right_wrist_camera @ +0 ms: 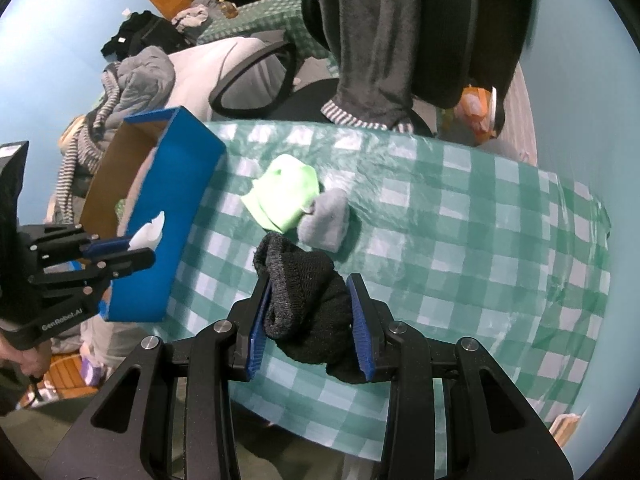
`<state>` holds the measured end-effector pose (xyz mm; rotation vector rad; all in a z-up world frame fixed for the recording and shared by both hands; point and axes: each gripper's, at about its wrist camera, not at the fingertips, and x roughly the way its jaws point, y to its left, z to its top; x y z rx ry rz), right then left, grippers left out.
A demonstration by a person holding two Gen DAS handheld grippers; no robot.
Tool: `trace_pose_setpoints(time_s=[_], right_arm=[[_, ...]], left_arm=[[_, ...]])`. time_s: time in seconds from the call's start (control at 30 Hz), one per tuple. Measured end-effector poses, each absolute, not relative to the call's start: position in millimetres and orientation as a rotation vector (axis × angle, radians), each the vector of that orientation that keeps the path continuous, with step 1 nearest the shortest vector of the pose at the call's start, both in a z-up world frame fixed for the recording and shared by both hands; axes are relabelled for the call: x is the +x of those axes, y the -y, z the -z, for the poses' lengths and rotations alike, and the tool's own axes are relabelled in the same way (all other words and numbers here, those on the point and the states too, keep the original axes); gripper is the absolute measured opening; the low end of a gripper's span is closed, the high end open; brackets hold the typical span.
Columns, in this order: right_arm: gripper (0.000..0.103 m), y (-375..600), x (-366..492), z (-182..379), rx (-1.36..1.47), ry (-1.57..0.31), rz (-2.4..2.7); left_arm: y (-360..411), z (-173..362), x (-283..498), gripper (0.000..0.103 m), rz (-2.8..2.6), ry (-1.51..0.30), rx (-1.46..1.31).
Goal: Organize soft objects
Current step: 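Carry the white piece with the left tool while the right tool carries the sock over the box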
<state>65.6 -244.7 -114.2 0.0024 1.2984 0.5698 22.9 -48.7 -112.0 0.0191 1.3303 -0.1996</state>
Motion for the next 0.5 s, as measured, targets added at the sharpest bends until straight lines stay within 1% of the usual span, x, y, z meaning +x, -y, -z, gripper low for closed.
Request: trace_pose_setpoints(time_s=[0.5], right_arm=[[0.036, 211, 69, 88, -0.008, -1.257, -0.625]], left_arm=[[15, 93, 16, 0.013, 0.14, -1.299, -0.032]])
